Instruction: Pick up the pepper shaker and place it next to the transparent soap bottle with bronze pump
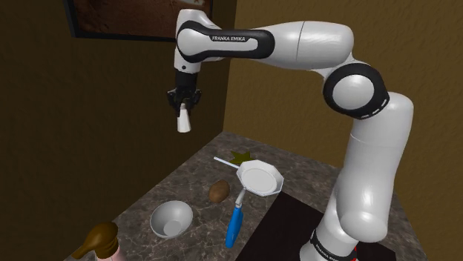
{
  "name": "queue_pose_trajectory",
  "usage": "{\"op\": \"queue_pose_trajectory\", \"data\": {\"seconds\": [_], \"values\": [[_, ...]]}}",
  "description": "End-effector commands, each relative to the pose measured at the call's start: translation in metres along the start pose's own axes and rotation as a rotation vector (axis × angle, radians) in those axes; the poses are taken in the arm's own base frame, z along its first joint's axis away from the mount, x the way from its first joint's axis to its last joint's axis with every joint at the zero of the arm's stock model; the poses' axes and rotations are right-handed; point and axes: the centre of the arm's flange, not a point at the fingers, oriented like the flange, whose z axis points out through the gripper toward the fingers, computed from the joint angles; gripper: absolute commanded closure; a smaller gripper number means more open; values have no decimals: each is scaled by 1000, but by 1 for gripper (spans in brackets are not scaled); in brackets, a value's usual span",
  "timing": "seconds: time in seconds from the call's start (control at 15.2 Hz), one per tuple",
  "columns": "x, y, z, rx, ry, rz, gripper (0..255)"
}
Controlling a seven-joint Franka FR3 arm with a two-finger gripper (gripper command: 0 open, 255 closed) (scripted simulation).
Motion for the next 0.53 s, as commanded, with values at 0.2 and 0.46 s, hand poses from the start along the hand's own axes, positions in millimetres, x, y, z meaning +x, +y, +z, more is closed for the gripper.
{"op": "queue_pose_trajectory", "data": {"seconds": [0.2,0.46], "values": [[-22,-63,0,0,0,1,255],[-42,-113,0,0,0,1,255]]}}
